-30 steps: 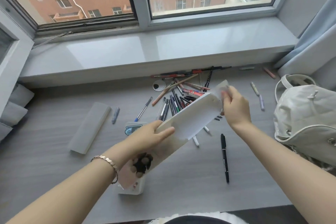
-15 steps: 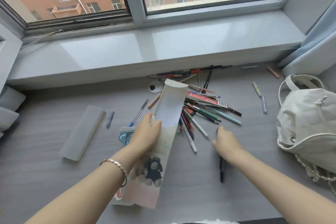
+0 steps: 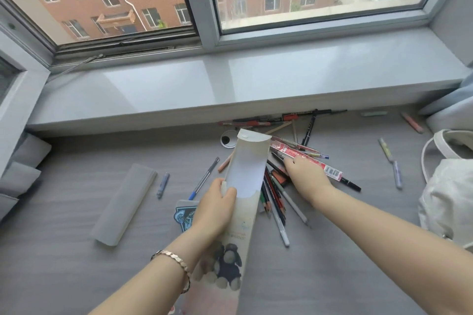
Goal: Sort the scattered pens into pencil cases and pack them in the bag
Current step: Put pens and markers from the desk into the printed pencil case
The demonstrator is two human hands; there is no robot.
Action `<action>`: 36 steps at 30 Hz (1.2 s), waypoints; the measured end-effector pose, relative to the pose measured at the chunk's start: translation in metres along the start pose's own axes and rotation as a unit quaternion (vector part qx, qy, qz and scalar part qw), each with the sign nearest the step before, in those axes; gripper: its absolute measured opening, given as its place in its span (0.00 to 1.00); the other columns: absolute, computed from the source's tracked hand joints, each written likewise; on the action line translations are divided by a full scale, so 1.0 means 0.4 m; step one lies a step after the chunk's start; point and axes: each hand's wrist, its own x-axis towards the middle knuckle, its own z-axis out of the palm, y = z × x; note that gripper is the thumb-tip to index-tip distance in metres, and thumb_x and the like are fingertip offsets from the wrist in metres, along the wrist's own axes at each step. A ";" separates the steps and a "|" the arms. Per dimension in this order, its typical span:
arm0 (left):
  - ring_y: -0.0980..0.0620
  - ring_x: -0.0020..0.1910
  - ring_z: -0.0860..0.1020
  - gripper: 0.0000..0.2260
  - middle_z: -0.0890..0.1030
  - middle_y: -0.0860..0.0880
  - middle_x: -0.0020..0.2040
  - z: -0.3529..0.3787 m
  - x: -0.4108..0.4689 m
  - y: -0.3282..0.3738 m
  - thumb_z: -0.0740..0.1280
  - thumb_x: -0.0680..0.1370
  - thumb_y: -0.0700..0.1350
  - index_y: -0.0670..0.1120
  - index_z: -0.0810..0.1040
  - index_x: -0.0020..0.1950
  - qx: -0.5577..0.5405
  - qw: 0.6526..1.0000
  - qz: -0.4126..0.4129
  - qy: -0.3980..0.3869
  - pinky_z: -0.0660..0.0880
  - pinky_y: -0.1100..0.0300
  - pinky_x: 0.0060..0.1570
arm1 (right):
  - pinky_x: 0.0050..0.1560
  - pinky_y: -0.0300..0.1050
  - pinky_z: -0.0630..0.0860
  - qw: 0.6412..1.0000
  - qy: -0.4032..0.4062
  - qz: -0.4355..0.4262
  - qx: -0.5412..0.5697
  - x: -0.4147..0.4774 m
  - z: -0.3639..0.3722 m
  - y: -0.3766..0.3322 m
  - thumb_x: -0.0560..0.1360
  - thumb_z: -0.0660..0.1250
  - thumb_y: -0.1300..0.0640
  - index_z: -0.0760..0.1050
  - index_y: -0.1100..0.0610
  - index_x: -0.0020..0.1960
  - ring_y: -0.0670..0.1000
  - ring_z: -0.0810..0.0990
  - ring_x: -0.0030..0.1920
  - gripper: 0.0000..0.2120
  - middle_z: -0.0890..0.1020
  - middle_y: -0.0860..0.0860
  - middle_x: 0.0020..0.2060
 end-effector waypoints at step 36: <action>0.51 0.47 0.78 0.12 0.81 0.51 0.49 0.049 -0.141 0.053 0.56 0.77 0.46 0.55 0.72 0.58 0.021 0.989 0.119 -0.089 0.74 0.57 0.51 | 0.35 0.29 0.67 0.712 0.407 0.089 0.565 -0.173 -0.087 -0.108 0.78 0.55 0.58 0.61 0.46 0.44 0.41 0.73 0.33 0.08 0.80 0.56 0.46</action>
